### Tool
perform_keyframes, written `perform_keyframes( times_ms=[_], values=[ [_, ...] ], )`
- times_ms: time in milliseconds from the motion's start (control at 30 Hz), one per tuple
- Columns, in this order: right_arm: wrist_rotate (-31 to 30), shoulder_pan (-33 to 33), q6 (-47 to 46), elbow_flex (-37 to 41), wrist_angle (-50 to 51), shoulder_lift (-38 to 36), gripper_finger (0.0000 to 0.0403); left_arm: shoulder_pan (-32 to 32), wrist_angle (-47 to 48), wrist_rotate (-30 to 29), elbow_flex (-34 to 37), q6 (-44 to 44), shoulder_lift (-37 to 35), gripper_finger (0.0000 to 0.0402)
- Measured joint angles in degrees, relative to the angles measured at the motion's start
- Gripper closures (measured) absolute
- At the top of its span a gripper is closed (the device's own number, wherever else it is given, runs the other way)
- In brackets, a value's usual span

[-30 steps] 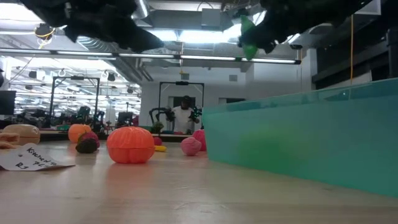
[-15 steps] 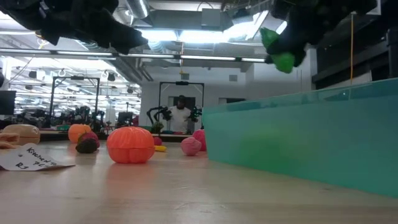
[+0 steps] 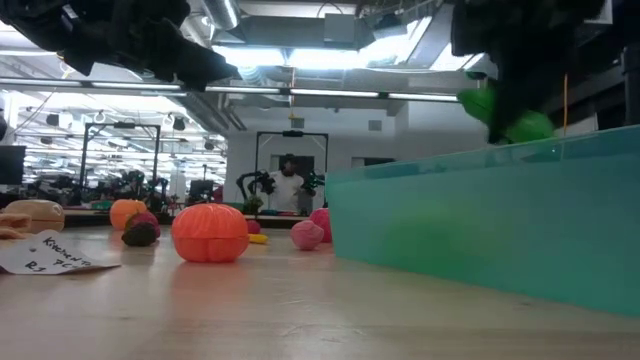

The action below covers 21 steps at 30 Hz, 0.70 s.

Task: Pick and placing Produce into tupperware
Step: Put the pea into the green bin

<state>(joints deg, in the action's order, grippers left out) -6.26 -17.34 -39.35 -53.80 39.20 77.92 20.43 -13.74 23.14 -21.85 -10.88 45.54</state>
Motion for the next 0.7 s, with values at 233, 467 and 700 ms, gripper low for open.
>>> perform_keyframes(
  times_ms=[233, 467, 700],
  values=[
    [7.57, -3.17, -4.26, -2.45, 0.24, 7.27, 0.0284, 0.0, 0.2, 0.0, 0.04, -0.17, 0.02, 0.0236],
    [11.76, -6.36, -11.76, -2.65, -1.15, 10.81, 0.0284, 0.0, 0.24, -0.09, 0.04, -0.17, 0.04, 0.0236],
    [13.89, -8.82, -14.41, -2.65, -4.51, 15.54, 0.0284, 0.0, 0.35, -0.09, 0.04, -0.17, 0.07, 0.0236]
  ],
)
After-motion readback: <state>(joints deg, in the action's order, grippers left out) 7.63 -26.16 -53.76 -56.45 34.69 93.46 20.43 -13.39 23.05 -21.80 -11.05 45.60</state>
